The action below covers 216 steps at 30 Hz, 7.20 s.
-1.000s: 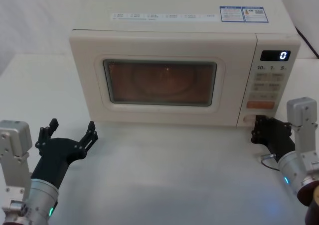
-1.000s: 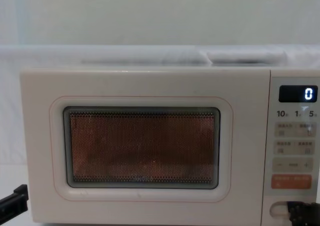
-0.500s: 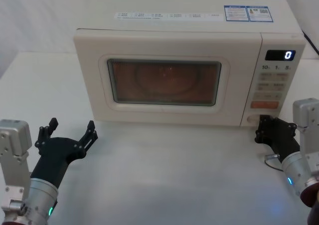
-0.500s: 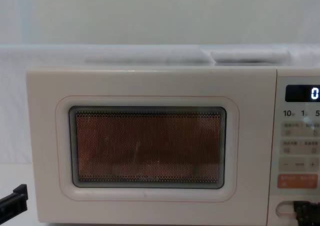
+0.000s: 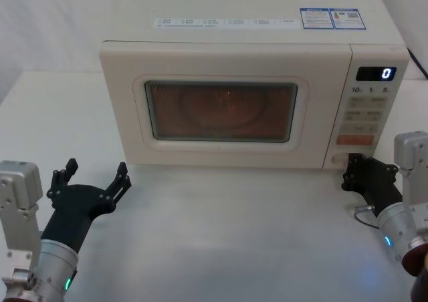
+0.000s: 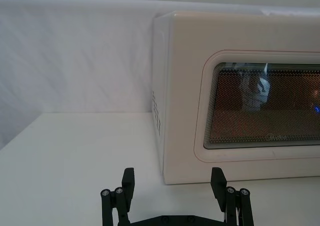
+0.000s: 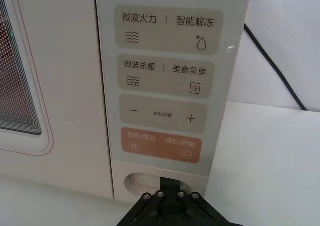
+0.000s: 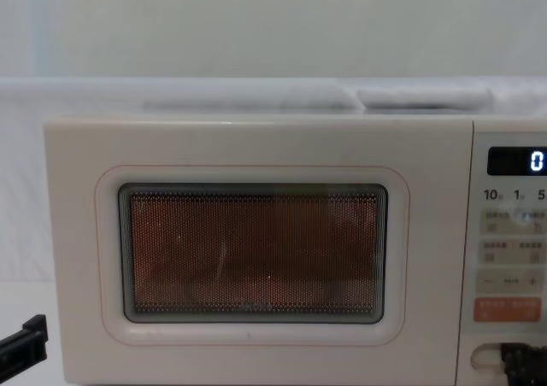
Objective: Press the button to open the microwave door with one hand; close the microwave door with the other hand.
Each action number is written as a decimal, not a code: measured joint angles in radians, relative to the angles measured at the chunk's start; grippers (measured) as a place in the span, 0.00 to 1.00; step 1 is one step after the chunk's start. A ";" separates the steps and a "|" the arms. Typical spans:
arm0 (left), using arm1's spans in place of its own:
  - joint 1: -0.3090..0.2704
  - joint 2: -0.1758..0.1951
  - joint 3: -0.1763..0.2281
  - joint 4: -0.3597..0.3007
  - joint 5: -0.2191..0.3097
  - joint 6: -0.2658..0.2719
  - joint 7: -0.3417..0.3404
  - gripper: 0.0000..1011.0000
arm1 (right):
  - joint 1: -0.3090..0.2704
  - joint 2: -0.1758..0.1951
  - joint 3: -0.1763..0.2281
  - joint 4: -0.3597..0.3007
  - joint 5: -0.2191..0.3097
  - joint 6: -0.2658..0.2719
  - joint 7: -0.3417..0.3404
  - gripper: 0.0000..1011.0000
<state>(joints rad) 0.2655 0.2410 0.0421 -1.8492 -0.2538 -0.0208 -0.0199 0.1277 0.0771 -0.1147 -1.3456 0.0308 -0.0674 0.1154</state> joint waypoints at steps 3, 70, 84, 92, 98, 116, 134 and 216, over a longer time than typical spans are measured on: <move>0.000 0.000 0.000 0.000 0.000 0.000 0.000 0.99 | 0.002 -0.001 0.000 0.006 0.002 0.000 0.002 0.00; 0.000 0.000 0.000 0.000 0.000 0.000 0.000 0.99 | -0.074 0.024 -0.039 -0.099 0.013 0.045 0.031 0.00; 0.000 0.000 0.000 0.000 0.000 0.000 0.000 0.99 | -0.178 0.037 -0.061 -0.221 0.010 0.064 0.031 0.00; 0.000 0.000 0.000 0.000 0.000 0.000 0.000 0.99 | -0.207 0.056 -0.057 -0.292 0.006 0.064 0.032 0.00; 0.000 0.000 0.000 0.000 0.000 0.000 0.000 0.99 | -0.227 0.071 -0.033 -0.340 0.002 0.067 0.023 0.00; 0.000 0.000 0.000 0.000 0.000 0.000 0.000 0.99 | -0.269 0.096 0.070 -0.392 0.000 0.072 -0.001 0.00; 0.000 0.000 0.000 0.000 0.000 0.000 0.000 0.99 | -0.270 0.097 0.070 -0.393 0.002 0.071 -0.002 0.17; 0.000 0.000 0.000 0.000 0.000 0.000 0.000 0.99 | -0.269 0.097 0.069 -0.394 0.001 0.071 -0.002 0.99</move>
<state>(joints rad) 0.2655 0.2409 0.0421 -1.8492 -0.2538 -0.0208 -0.0199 -0.1418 0.1738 -0.0453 -1.7396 0.0322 0.0040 0.1134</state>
